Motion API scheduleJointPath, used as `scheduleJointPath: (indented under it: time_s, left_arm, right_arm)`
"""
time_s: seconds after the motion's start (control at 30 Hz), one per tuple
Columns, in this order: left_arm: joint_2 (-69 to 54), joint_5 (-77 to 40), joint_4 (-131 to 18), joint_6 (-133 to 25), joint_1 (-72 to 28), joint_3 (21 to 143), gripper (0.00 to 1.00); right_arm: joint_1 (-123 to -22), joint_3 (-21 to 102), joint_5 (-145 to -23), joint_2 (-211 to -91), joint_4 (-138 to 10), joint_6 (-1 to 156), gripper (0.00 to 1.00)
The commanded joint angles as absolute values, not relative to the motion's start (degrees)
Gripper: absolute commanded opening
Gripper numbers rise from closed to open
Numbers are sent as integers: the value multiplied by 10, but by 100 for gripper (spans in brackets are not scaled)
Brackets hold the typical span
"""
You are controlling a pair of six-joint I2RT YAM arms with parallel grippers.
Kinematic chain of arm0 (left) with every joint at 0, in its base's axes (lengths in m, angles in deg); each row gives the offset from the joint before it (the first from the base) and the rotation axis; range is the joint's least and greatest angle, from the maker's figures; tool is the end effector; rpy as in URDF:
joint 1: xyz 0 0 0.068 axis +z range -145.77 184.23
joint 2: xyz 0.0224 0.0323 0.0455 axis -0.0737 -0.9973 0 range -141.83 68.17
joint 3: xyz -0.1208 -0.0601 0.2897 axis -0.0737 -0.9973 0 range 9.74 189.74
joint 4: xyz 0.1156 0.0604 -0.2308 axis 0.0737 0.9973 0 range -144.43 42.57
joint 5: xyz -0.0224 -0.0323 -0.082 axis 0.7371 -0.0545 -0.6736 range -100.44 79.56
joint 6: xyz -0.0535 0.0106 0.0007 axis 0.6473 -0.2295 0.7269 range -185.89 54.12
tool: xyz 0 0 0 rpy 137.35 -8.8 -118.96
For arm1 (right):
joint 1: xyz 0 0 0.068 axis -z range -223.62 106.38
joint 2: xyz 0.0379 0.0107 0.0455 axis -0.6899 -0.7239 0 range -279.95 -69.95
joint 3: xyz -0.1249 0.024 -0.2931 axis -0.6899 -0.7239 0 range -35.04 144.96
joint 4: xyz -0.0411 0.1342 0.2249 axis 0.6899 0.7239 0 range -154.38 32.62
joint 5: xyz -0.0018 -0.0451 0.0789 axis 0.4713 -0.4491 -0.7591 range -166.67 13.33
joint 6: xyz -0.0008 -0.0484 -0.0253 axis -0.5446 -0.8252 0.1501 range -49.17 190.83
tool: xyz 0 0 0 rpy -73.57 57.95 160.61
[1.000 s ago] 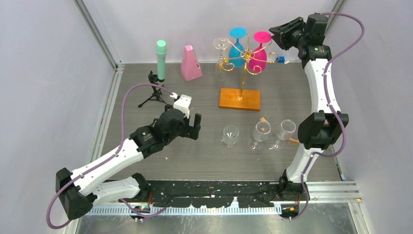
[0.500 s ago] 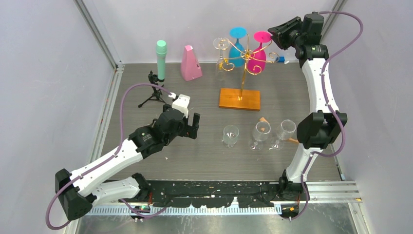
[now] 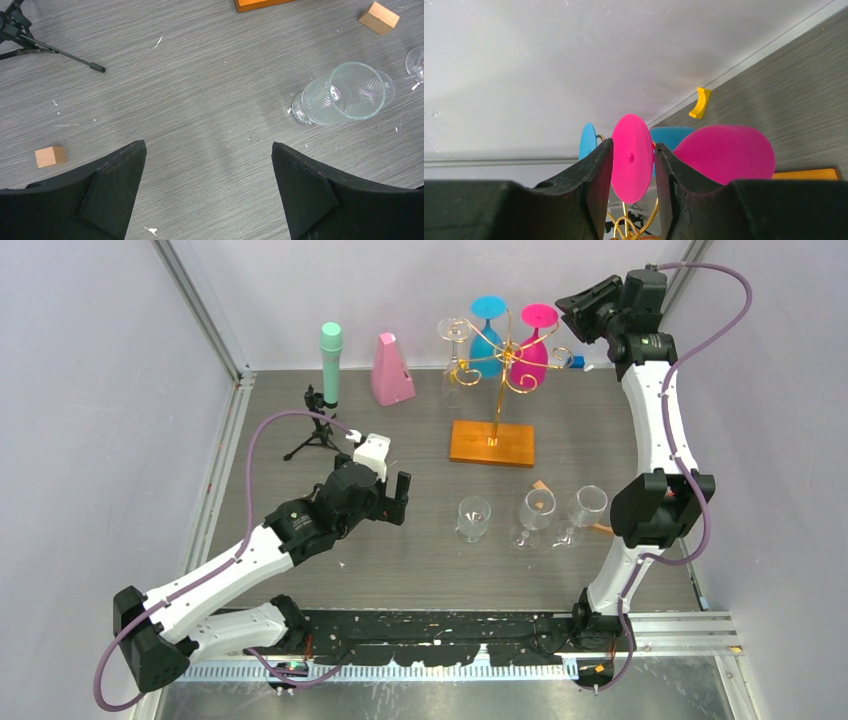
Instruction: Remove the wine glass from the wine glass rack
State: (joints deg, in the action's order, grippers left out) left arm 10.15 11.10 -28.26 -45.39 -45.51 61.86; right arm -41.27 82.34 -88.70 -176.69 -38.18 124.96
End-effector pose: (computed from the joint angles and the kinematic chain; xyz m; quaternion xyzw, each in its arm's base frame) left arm 0.1394 -0.1440 0.3550 0.1294 0.8545 -0.1399 0.4832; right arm 0.4491 -0.0108 0.4877 0.3189 0.7276 0.3378 0.5048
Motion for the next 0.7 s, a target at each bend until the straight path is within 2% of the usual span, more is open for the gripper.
scheduleJointPath:
  time_s: [0.0,0.27,0.67]
  left_arm:
    - [114,128,-298,-462,-453,617,100]
    - [123,135,-307,-465,-453,609,100]
    - [125,138,-304,-467,-453,607,100]
  right_arm:
    - [-417,836,-896,-1755,-405,1245,41]
    - [-420,861,-917,-1769,-389,1241,41]
    - [-422,863,-887,-1777,-367,1254,41]
